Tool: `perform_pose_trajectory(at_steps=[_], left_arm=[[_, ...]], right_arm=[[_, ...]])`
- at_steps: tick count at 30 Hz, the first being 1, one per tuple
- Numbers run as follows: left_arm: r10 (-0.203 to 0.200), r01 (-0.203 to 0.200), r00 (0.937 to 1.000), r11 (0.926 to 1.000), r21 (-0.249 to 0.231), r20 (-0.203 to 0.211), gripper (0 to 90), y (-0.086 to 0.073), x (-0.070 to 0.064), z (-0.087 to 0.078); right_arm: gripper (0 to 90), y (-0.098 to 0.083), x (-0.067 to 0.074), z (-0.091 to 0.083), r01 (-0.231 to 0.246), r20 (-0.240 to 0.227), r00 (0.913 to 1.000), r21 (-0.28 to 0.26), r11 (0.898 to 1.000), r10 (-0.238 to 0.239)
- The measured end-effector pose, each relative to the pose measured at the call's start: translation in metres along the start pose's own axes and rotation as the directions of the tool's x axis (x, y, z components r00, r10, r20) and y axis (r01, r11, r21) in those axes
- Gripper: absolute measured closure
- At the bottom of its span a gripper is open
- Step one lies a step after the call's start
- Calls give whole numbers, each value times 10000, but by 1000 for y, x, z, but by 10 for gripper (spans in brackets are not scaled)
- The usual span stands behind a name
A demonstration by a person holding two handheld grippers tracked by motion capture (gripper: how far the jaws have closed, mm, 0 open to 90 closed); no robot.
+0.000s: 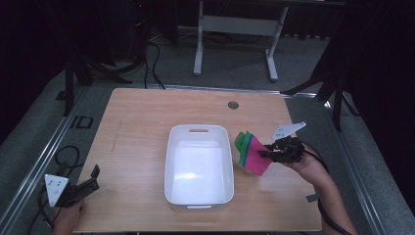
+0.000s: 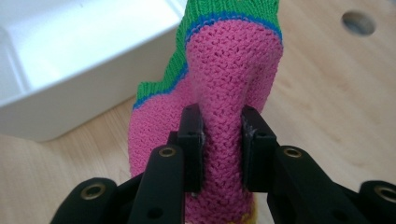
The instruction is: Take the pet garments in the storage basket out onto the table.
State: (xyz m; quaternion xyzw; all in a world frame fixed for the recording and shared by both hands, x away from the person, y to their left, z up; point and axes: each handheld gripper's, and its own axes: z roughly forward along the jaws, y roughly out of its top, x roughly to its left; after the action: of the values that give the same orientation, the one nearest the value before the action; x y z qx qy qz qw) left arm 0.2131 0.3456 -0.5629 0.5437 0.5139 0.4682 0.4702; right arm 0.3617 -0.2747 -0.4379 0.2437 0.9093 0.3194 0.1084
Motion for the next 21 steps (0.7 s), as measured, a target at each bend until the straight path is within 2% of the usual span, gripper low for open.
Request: perform_pose_trajectory(at_steps=[10, 15, 21], left_arm=[[6, -6, 10000, 10000, 15, -9, 18, 0, 0, 0], [8, -8, 10000, 10000, 1, -14, 18, 0, 0, 0], [20, -20, 10000, 10000, 19, -18, 18, 0, 0, 0]], right_arm=[[729, -33, 5, 50, -775, -452, 9959, 298, 9965, 788], [726, -38, 5, 59, -958, -263, 9950, 216, 9952, 964], [714, -43, 5, 70, -1070, -56, 9942, 359, 9936, 1073]])
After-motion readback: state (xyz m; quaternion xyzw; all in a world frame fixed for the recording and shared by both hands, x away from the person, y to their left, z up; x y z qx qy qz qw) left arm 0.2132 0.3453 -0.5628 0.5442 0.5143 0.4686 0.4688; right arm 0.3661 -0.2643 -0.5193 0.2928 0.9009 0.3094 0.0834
